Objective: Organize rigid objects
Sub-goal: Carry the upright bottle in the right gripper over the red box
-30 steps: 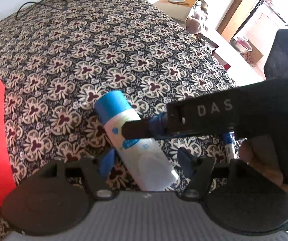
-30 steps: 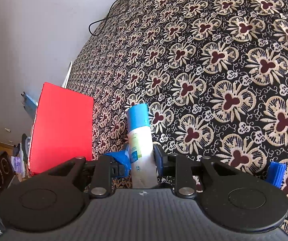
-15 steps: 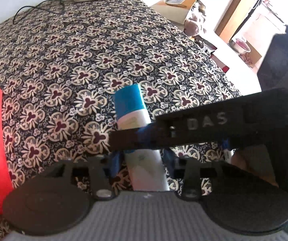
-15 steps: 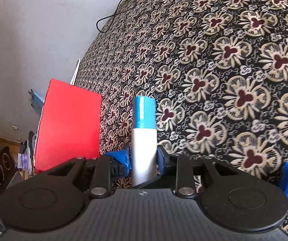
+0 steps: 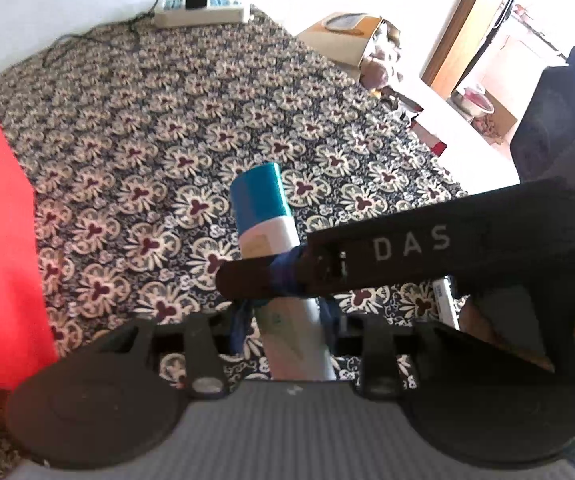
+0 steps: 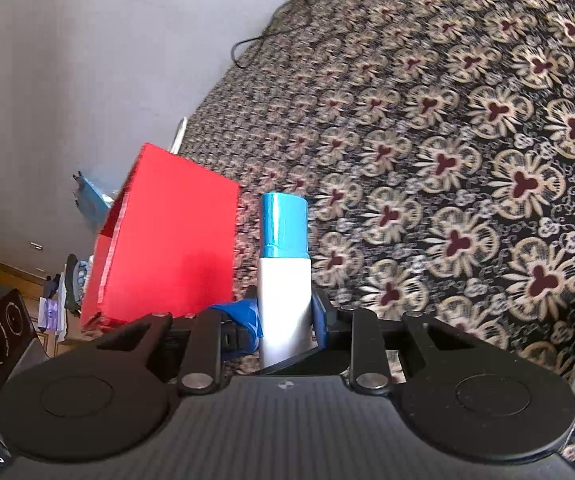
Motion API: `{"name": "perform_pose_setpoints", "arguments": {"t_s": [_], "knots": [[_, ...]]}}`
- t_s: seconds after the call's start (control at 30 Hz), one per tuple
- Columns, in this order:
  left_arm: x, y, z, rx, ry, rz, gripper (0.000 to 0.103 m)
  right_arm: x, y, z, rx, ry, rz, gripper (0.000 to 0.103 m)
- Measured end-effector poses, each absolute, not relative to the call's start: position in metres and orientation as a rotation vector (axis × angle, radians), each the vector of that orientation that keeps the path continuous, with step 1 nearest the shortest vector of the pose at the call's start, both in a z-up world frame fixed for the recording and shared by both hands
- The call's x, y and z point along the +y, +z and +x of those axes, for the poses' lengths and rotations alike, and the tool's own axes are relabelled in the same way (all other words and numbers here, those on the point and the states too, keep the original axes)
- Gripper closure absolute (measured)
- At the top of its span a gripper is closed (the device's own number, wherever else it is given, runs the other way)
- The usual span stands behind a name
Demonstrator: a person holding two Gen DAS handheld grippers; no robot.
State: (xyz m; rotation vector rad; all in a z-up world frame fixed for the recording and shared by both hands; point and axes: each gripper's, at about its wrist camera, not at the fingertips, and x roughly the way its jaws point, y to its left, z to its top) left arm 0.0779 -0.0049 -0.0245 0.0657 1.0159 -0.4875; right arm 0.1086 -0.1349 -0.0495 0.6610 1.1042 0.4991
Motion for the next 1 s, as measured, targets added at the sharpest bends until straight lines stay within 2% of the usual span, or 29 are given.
{"name": "perform_pose_setpoints", "arguments": {"t_s": [0.63, 1.0], "knots": [[0.104, 0.062, 0.037, 0.786, -0.496, 0.031, 0.073, -0.025, 0.024, 0.096, 0.936, 0.584, 0.611, 0.093], [0.198, 0.081, 0.043, 0.727, -0.417, 0.014, 0.073, 0.071, 0.031, 0.116, 0.929, 0.647, 0.563, 0.093]]}}
